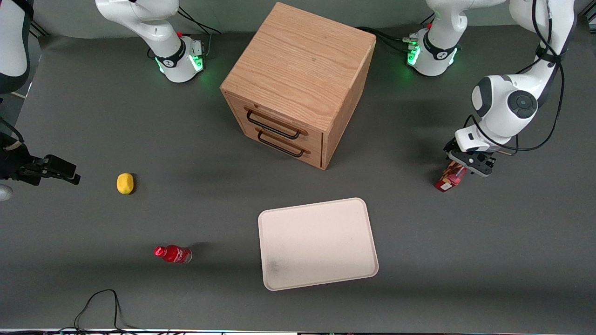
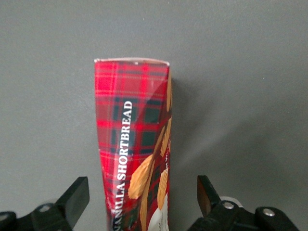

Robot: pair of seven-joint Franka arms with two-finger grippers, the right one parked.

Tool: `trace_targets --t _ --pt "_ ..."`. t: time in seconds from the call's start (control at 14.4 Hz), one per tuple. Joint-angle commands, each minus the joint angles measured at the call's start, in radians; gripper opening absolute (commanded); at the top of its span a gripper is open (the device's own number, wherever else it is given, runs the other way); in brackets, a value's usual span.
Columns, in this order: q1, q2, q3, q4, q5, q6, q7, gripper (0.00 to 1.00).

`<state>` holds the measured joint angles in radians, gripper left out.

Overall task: Place red cookie box on tray
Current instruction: 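Close the left gripper on the box end and lift it upright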

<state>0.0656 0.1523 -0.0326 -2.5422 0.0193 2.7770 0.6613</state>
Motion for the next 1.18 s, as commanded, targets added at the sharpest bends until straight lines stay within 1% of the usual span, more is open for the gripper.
trace_targets --t 0.0,0.07,0.21,0.28,0.55,0.69,0.9,1.11 --pt "0.014 -0.003 0.000 0.007 0.008 -0.010 0.018 0.62" --pt "0.013 -0.007 0.002 0.007 0.008 -0.017 0.017 0.42" --pt "0.014 -0.013 0.008 0.007 0.008 -0.020 0.006 0.05" --pt "0.013 -0.014 0.014 0.008 0.005 -0.030 0.000 0.00" --pt "0.013 -0.040 0.031 0.014 0.005 -0.066 0.012 0.00" --pt "0.013 -0.078 0.036 0.037 0.005 -0.134 0.014 0.00" --pt "0.013 -0.151 0.036 0.120 0.005 -0.336 0.005 0.00" --pt "0.011 -0.198 0.034 0.264 0.004 -0.610 -0.003 0.00"
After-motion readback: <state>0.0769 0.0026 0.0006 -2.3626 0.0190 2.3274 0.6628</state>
